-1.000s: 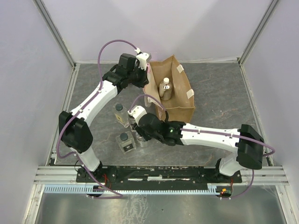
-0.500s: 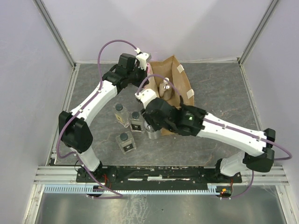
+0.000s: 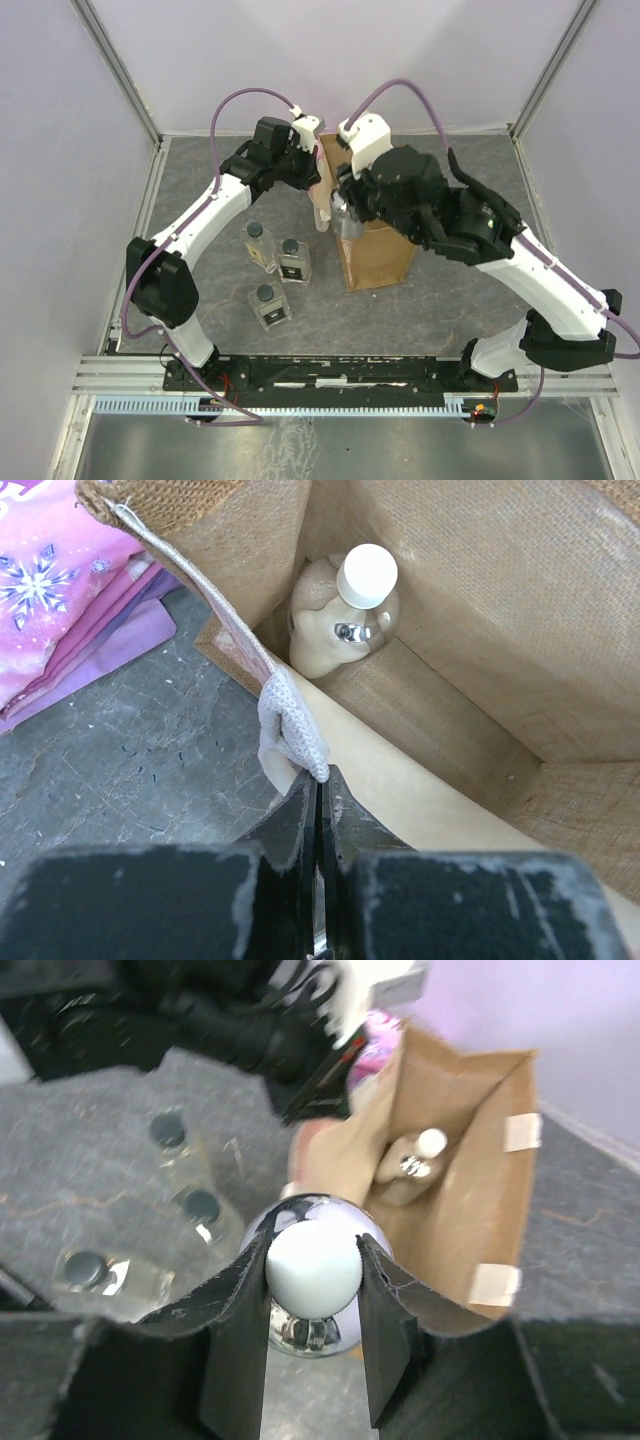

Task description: Place the personal care products into the canvas bag

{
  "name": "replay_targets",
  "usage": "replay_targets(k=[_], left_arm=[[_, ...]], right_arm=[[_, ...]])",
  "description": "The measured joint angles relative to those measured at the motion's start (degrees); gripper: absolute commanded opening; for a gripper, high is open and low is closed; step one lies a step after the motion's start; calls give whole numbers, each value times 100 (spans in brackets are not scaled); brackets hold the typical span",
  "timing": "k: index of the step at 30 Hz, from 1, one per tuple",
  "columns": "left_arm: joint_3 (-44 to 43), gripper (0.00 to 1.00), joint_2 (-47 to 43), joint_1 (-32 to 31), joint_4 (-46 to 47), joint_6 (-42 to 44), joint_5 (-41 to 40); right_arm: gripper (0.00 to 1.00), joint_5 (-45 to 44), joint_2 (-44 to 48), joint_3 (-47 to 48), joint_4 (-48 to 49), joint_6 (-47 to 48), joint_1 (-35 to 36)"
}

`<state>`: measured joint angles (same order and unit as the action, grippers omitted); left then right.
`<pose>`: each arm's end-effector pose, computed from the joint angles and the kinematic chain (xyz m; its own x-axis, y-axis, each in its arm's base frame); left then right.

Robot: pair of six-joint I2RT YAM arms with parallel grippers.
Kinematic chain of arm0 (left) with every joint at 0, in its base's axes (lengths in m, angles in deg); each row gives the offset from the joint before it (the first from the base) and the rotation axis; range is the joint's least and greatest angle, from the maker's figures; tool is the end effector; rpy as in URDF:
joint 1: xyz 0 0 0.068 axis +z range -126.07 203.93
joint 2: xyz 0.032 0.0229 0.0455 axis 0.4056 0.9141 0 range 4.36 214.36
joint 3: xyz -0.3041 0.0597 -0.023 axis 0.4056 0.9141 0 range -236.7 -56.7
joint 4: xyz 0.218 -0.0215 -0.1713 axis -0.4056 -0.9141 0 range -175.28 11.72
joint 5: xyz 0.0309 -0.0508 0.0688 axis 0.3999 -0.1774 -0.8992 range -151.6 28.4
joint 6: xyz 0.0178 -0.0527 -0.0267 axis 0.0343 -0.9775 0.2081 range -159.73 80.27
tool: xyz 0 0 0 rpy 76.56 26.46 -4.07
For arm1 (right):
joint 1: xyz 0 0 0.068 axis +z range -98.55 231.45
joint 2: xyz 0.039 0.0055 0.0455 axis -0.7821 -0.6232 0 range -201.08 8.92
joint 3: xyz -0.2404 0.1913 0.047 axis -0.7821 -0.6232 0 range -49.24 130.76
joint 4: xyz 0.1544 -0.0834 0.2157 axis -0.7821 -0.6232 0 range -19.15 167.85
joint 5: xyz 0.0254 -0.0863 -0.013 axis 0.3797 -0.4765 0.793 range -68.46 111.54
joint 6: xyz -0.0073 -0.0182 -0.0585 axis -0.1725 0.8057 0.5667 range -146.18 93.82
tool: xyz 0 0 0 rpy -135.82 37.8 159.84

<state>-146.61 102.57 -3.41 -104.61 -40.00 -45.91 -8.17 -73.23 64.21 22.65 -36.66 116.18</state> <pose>0.3759 -0.2085 0.3674 -0.5077 0.2574 -0.8222 0.6374 0.7543 -0.1574 0.1389 0.2402 0.5551 -0.2778 -0.2184 -0.9355 -0.5506 0.8342 -0.0313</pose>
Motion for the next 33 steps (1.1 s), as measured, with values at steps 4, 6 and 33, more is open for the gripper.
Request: replay_targets(k=[4, 6, 33], left_arm=[[0, 3, 0, 0, -24, 79, 63], [0, 3, 0, 0, -35, 166, 92], [-529, 3, 0, 0, -643, 313, 151]], right_arm=[[0, 79, -334, 656, -17, 365, -649], [0, 125, -511, 887, -20, 498, -896], [0, 2103, -1174, -1639, 1294, 310, -2955]])
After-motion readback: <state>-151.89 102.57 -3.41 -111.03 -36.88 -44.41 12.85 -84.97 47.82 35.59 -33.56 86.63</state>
